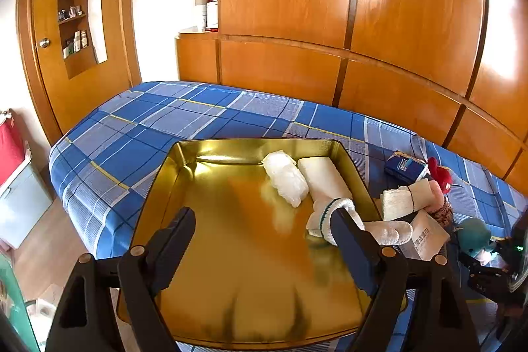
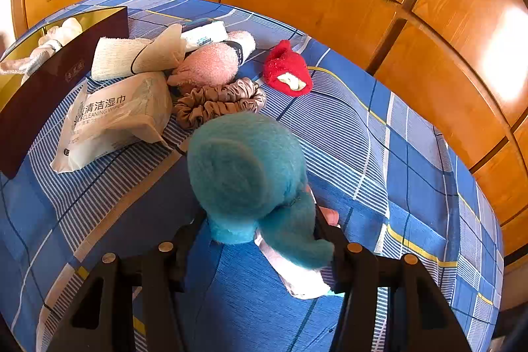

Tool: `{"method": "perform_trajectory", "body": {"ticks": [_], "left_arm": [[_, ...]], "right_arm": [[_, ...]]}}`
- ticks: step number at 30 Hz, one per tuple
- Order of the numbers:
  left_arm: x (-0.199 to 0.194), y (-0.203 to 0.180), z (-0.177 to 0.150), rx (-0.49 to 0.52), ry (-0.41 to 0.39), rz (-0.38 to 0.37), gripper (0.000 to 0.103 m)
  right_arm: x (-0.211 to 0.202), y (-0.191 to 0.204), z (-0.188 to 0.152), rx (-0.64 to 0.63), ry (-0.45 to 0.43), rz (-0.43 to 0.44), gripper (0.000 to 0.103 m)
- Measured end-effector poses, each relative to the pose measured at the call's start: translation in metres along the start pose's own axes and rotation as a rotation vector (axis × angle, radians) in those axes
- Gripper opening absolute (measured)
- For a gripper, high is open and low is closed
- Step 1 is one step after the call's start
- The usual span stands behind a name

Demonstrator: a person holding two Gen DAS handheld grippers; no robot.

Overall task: Organize soft objects
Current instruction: 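Lower the bubble-wrap bag into the gold tray and open the left tool, then carry the teal plush with pink cloth to the tray and release it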

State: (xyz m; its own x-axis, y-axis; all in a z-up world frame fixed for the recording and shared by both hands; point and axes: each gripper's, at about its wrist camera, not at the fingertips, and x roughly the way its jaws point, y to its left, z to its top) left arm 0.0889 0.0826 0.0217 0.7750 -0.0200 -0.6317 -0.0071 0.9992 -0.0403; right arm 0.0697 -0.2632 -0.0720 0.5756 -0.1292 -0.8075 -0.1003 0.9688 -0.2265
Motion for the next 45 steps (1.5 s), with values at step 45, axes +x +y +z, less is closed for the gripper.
{"method": "perform_trajectory", "body": {"ticks": [45], "left_arm": [[-0.017, 0.070, -0.002, -0.137, -0.036, 0.071, 0.084]], "right_arm": [[-0.119, 0.059, 0.100, 0.239, -0.196, 0.543, 0.050]]}}
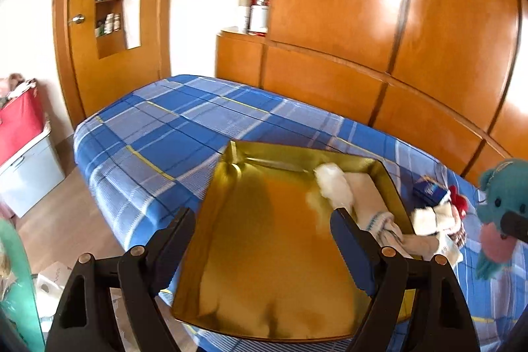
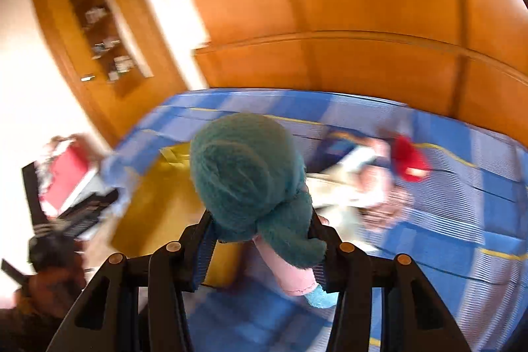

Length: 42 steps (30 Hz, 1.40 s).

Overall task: Organize soft objects
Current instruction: 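Carry the teal plush with pink cloth to the tray and release it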

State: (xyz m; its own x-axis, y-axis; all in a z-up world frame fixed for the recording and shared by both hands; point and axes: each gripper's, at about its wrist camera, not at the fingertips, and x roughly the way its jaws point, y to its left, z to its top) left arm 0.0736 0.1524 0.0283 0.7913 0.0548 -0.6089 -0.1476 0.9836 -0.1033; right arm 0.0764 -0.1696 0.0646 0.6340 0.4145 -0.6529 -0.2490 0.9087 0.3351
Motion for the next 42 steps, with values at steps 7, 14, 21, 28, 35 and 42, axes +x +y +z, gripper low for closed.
{"method": "perform_trajectory", "body": {"ticks": [7, 14, 21, 28, 35, 42], "left_arm": [[-0.001, 0.031, 0.001, -0.057, -0.003, 0.047, 0.084], [0.008, 0.046, -0.003, -0.087, 0.023, 0.065, 0.084], [0.017, 0.043, -0.008, -0.079, 0.050, 0.052, 0.084], [0.016, 0.037, -0.009, -0.068, 0.050, 0.048, 0.084], [0.010, 0.030, -0.007, -0.045, 0.037, 0.048, 0.084], [0.001, 0.016, -0.008, -0.008, 0.017, 0.031, 0.084]], "right_arm": [[0.072, 0.075, 0.013, 0.003, 0.136, 0.201, 0.050], [0.157, 0.095, 0.007, 0.010, 0.274, 0.107, 0.056], [0.194, 0.086, -0.005, -0.021, 0.309, 0.002, 0.068], [0.177, 0.092, -0.002, -0.040, 0.266, 0.038, 0.070], [0.160, 0.092, -0.002, -0.020, 0.220, 0.053, 0.070], [0.125, 0.092, 0.001, -0.049, 0.114, 0.038, 0.070]]}}
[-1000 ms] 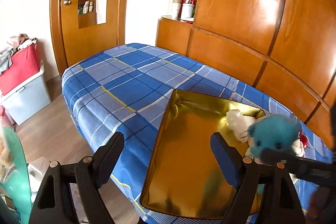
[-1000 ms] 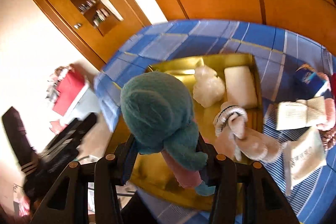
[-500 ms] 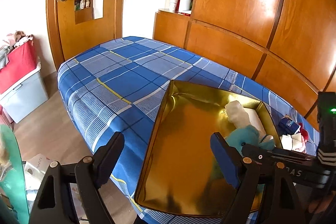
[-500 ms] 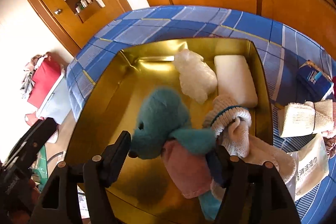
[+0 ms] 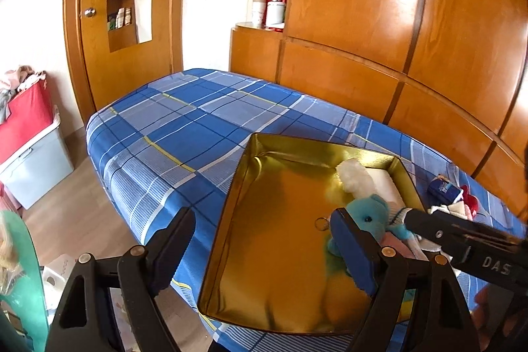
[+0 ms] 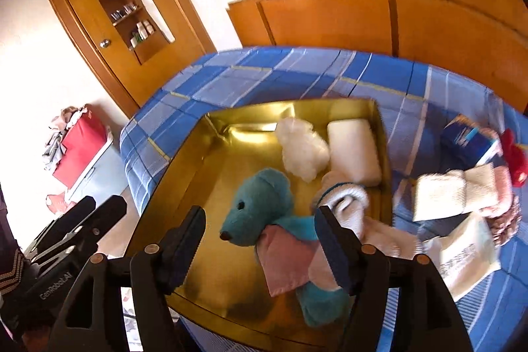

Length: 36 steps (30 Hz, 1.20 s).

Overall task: Organize soft objects
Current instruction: 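Carry the teal plush with pink cloth to the tray and release it, then move the right tool back toward the remaining items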

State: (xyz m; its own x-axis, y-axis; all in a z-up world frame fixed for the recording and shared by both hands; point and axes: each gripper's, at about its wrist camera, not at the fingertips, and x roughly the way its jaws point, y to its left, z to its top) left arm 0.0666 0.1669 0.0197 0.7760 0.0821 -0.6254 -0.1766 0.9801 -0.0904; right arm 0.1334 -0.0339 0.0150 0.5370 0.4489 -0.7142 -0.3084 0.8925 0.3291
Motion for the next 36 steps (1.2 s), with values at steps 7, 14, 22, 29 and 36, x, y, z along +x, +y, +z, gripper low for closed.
{"method": "perform_trajectory", "body": {"ticks": [7, 14, 22, 29, 36], "left_arm": [[-0.008, -0.019, -0.004, 0.052, -0.009, -0.025, 0.084], [-0.012, -0.040, -0.010, 0.110, -0.005, -0.048, 0.084], [-0.014, -0.064, -0.013, 0.177, -0.001, -0.072, 0.084], [-0.012, -0.087, -0.017, 0.236, 0.016, -0.098, 0.084], [-0.014, -0.117, -0.021, 0.306, 0.023, -0.135, 0.084]], "right_arm": [[-0.034, -0.002, -0.009, -0.067, -0.102, -0.112, 0.070], [-0.057, -0.019, -0.018, -0.088, -0.145, -0.195, 0.070], [-0.081, -0.055, -0.025, -0.061, -0.174, -0.272, 0.070], [-0.100, -0.098, -0.031, -0.037, -0.171, -0.361, 0.070], [-0.119, -0.152, -0.044, 0.013, -0.156, -0.460, 0.070]]}}
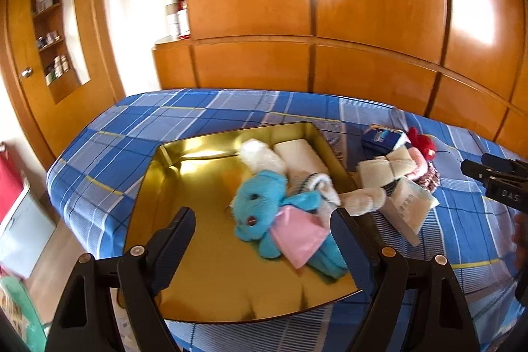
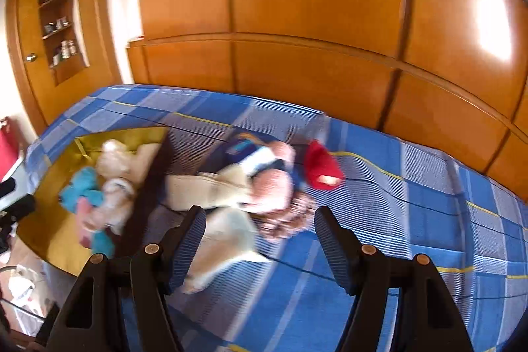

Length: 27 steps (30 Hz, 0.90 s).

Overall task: Organize soft objects
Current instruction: 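Move the right tool back toward the remaining items, then grasp the beige rolled towel tied with black string with the left tool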

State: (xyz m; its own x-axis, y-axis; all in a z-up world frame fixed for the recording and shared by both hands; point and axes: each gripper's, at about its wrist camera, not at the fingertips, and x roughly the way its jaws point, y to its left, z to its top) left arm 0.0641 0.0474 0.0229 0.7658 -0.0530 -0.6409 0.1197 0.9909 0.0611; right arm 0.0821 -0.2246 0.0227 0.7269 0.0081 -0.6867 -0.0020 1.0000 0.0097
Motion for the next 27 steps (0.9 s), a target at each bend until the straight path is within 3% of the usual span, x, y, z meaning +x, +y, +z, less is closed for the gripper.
{"method": "perform_trajectory", "body": {"ticks": [9, 19, 27], "left_arm": [[0.008, -0.058, 0.021, 0.133, 0.027, -0.127, 0.084], [0.059, -0.124, 0.058, 0.306, 0.108, -0.177, 0.081], [0.123, -0.164, 0.062, 0.425, 0.256, -0.203, 0.079]], "right_arm": [[0.017, -0.066, -0.024, 0.169, 0.050, -0.062, 0.070], [0.011, -0.075, -0.020, 0.226, 0.035, -0.024, 0.070], [0.008, -0.082, -0.018, 0.278, 0.028, -0.011, 0.070]]}}
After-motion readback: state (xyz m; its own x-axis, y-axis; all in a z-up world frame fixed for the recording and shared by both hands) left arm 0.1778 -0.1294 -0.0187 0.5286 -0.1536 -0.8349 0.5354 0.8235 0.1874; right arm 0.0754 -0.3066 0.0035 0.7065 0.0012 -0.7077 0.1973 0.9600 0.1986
